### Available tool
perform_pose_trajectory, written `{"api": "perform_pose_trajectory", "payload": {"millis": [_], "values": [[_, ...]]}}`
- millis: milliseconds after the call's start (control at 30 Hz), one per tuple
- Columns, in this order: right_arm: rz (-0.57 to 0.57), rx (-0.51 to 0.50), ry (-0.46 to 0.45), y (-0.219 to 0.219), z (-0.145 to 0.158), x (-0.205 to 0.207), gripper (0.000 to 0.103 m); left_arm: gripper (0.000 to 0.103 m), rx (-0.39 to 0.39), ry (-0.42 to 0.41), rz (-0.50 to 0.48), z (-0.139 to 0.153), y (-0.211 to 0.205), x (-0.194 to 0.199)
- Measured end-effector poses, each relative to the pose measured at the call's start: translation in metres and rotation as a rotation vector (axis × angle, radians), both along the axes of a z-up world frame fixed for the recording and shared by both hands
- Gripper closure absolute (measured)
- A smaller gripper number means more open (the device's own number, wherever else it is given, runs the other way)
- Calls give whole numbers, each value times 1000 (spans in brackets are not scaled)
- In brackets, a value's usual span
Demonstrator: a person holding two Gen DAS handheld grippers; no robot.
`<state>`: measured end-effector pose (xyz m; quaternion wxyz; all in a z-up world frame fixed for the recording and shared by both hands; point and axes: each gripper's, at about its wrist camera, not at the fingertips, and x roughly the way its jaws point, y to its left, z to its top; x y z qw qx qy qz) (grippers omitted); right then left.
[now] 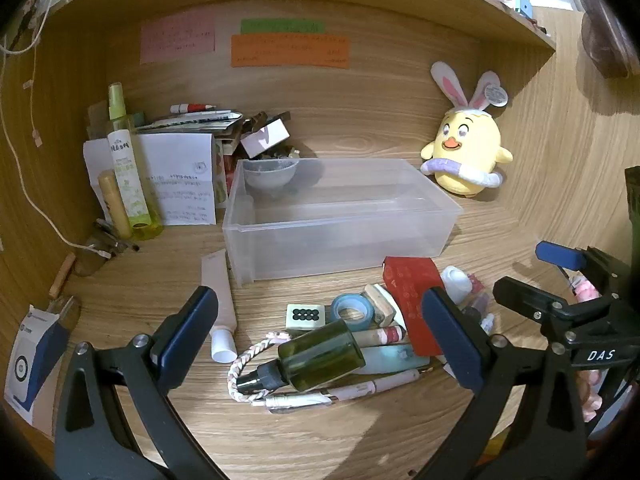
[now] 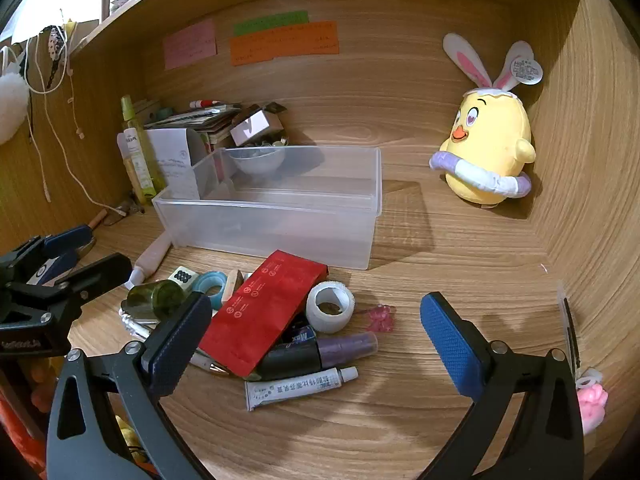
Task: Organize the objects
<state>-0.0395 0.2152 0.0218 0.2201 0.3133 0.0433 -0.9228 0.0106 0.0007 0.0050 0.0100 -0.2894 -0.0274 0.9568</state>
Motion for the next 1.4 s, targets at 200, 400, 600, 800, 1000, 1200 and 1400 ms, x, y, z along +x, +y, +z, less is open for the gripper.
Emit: {"api": "perform_pose_trajectory", "payload": {"millis": [200, 400, 600, 800, 1000, 1200, 1400], "values": [[5, -1, 1, -1, 0, 1, 0, 0, 10, -6, -9, 0, 2, -2], [6, 1, 2, -2, 0, 1, 0, 0, 16, -14, -13, -2, 2, -3], [6, -2, 3, -3, 0, 2, 0, 0, 29, -18, -11, -3, 1, -3], [6, -4, 3, -3, 0, 3, 0, 0, 34, -20, -11, -3, 0, -3], [10, -5, -1, -4, 0, 4, 0, 0, 35, -19, -12, -3, 0, -2], [12, 1, 10, -5, 1, 6, 0, 0, 38, -18, -16, -2, 1, -1], [18, 2, 10, -6, 0, 7, 0, 0, 42, -22, -15, -2, 1, 0]]}}
